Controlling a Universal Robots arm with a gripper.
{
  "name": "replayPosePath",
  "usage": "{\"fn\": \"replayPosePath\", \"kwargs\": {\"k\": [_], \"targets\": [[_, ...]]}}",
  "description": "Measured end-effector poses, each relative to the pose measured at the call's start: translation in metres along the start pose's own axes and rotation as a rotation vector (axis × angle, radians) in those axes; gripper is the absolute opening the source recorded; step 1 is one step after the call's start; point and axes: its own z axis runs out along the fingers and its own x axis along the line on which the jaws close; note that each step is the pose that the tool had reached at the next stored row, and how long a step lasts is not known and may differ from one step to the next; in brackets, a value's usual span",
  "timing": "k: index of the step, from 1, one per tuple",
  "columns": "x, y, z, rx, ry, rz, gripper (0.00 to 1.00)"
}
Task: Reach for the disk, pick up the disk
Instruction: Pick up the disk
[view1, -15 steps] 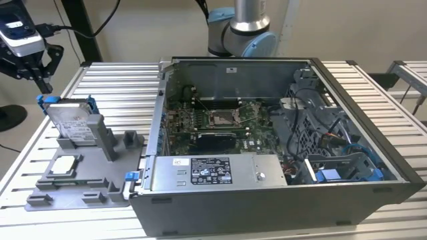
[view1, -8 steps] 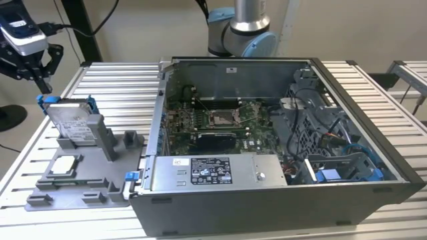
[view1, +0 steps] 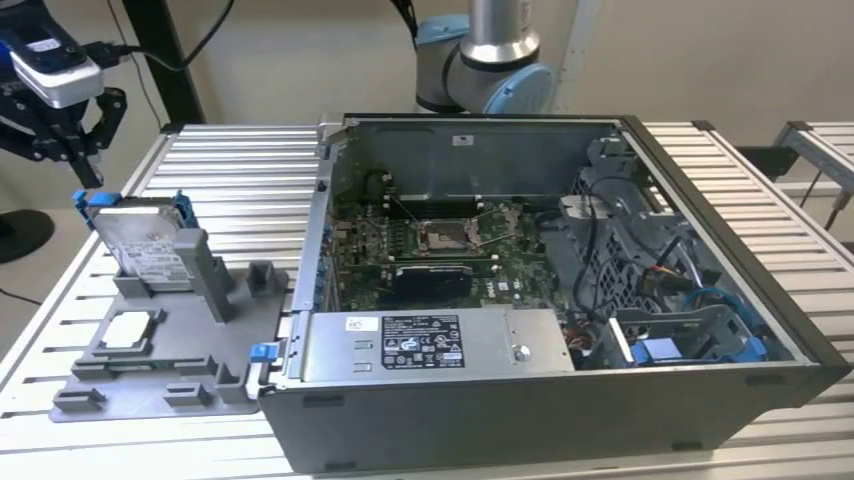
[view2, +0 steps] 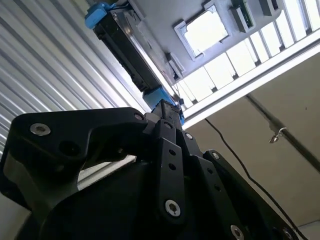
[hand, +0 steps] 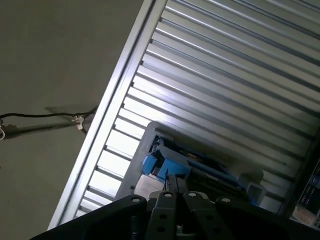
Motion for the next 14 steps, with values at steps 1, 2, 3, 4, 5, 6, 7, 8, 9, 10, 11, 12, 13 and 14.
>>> {"fn": "replayPosePath", "kwargs": {"k": [1,2,3,4,5,6,7,8,9,10,11,12,13,14], "targets": [[0.0,0.0,0.0,0.0002,0.0004,-0.011,0.0],[0.0,0.0,-0.0001,0.0007,0.0009,-0.023,0.0],[0.0,0.0,0.0,0.001,0.0012,-0.034,0.0],[0.0,0.0,0.0,0.0011,0.0016,-0.046,0.0],[0.0,0.0,0.0,0.0013,0.002,-0.058,0.0],[0.0,0.0,0.0,0.0017,0.0024,-0.07,0.0],[0.0,0.0,0.0,0.0023,0.0029,-0.082,0.0],[0.0,0.0,0.0,0.0031,0.0036,-0.095,0.0],[0.0,0.0,0.0,0.0042,0.0044,-0.106,0.0],[0.0,0.0,0.0,0.0053,0.0052,-0.117,0.0],[0.0,0.0,-0.0001,0.0058,0.0057,-0.129,0.0],[0.0,0.0,0.0,0.0061,0.0061,-0.14,0.0],[0.0,0.0,0.0,0.0066,0.0066,-0.154,0.0],[0.0,0.0,0.0,0.0072,0.007,-0.169,0.0]]}}
